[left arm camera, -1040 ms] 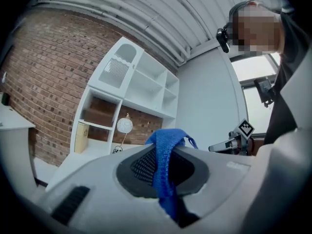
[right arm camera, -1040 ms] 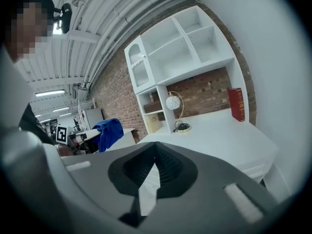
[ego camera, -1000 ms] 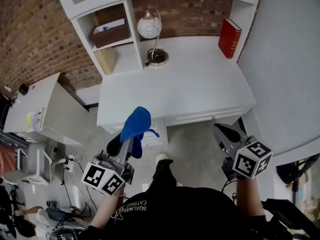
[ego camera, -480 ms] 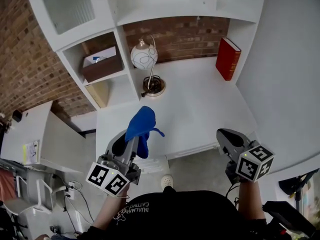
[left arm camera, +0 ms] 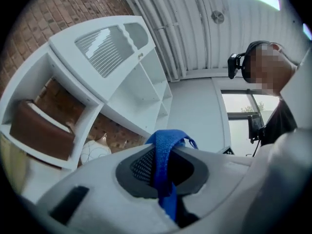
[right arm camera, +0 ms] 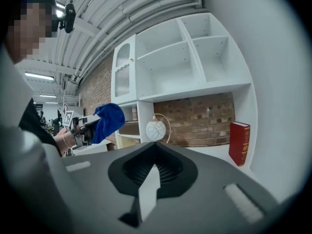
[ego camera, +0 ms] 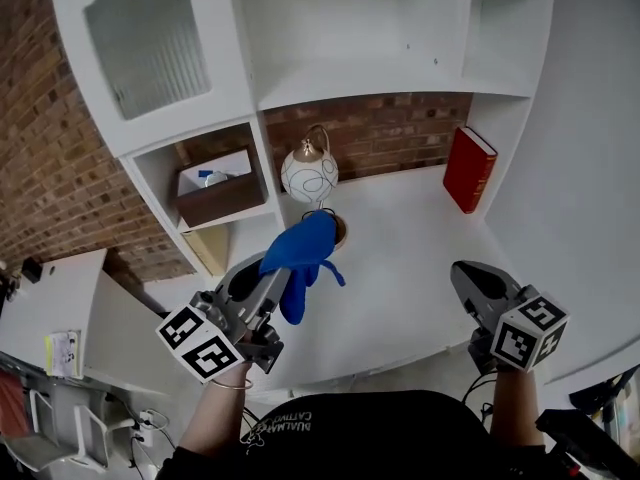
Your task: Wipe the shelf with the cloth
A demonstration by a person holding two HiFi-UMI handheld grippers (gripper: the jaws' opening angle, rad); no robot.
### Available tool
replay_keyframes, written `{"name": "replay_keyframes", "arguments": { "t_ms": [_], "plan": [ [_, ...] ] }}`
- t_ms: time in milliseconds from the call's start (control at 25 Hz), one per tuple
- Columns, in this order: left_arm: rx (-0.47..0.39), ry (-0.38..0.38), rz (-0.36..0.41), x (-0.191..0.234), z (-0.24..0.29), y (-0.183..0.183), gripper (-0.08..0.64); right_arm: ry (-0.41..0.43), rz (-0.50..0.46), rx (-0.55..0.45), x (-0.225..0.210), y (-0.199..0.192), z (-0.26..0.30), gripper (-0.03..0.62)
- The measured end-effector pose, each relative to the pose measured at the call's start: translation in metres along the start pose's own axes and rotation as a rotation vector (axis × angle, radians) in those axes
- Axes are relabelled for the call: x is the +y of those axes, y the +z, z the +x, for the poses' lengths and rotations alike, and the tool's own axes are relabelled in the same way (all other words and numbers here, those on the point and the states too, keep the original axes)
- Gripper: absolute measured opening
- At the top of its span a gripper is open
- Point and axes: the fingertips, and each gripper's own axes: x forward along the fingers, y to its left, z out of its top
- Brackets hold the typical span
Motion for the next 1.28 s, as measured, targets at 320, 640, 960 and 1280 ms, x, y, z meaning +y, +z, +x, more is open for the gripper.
{"name": "replay_keyframes", "arguments": {
  "t_ms": [320,640,960,1280],
  "plan": [
    [0.099,-0.047,0.169,0.010,0.054,0.045,0.021,-0.027,-0.104,0.012,0.007,0.058,0.005,0.008],
    [0.124,-0.058,0.262,-0.006,0.063,0.049,0.021,0.018,-0.218,0.013,0.033,0.087,0.028,0.008],
    [0.175,-0.044,0.288,-0.027,0.034,0.044,0.021,0.206,-0.153,-0.053,0.083,0.091,0.036,0.008],
    [0.209,-0.015,0.249,-0.053,0.015,0.014,0.021,0.261,-0.112,-0.018,0.108,0.049,0.016,0.008]
  ]
}}
